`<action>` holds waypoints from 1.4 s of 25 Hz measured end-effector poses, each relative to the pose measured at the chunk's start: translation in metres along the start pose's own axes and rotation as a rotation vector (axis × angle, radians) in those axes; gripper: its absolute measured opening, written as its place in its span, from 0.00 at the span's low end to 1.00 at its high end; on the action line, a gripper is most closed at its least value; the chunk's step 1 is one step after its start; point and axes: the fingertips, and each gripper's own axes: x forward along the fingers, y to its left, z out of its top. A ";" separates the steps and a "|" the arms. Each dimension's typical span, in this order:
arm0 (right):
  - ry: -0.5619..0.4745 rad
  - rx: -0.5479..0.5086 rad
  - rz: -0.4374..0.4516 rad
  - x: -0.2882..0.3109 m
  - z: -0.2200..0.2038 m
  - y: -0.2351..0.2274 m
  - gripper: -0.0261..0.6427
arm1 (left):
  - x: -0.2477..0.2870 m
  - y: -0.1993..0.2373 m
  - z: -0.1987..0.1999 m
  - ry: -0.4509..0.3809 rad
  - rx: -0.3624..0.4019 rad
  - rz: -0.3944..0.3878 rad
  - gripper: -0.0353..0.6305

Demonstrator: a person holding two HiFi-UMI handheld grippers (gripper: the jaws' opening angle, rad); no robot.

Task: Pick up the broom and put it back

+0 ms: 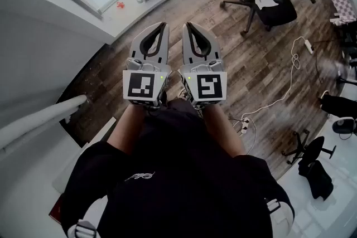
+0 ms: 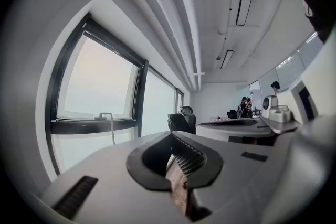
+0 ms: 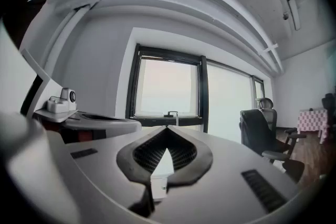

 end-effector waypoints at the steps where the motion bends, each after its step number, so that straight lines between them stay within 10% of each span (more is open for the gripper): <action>1: 0.002 0.001 -0.004 0.006 0.001 0.004 0.07 | 0.000 0.007 0.001 -0.002 0.001 -0.003 0.05; 15: 0.050 -0.021 -0.129 0.042 -0.019 0.007 0.07 | -0.021 0.140 -0.042 0.077 -0.029 0.107 0.05; 35: -0.029 -0.007 0.059 0.214 -0.025 -0.105 0.07 | 0.152 0.206 -0.030 0.172 0.067 0.256 0.05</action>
